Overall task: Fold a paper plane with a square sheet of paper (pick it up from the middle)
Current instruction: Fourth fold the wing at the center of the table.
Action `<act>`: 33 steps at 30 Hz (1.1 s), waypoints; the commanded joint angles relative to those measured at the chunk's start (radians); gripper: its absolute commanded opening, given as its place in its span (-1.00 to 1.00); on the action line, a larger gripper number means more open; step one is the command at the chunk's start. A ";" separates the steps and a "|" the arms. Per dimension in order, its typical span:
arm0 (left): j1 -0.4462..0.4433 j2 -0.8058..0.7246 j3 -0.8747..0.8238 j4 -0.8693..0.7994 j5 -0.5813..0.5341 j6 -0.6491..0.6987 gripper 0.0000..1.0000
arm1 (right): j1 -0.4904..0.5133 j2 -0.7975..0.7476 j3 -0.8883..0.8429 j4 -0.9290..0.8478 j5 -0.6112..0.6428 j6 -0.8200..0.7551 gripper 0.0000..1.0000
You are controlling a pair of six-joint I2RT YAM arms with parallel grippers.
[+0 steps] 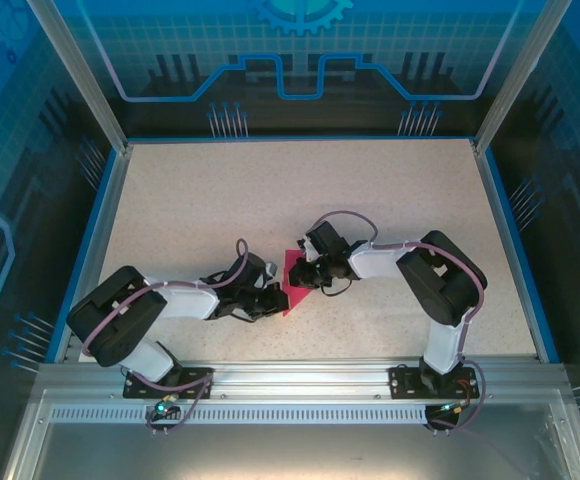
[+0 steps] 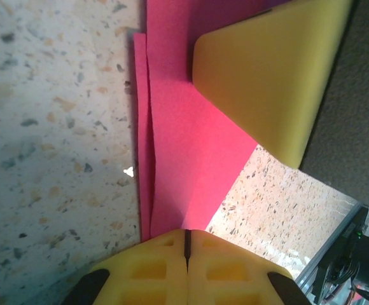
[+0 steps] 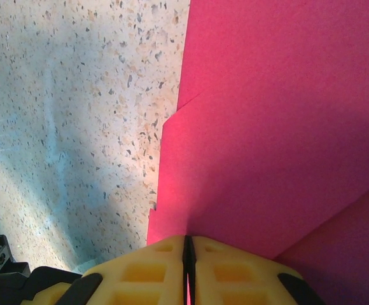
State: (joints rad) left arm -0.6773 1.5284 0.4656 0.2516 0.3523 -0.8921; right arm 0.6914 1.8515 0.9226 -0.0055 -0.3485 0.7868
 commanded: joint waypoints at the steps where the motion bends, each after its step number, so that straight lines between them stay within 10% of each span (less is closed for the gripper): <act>1: -0.012 -0.012 -0.065 -0.131 -0.015 -0.003 -1.00 | -0.002 0.023 -0.022 -0.016 0.058 0.011 -0.82; 33: -0.024 -0.056 -0.110 -0.104 -0.013 -0.033 -1.00 | 0.112 -0.076 -0.068 0.016 -0.031 0.039 -0.96</act>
State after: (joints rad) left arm -0.6842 1.4464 0.3805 0.2699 0.3378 -0.9184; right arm 0.7788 1.7565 0.8642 0.0166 -0.3611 0.8070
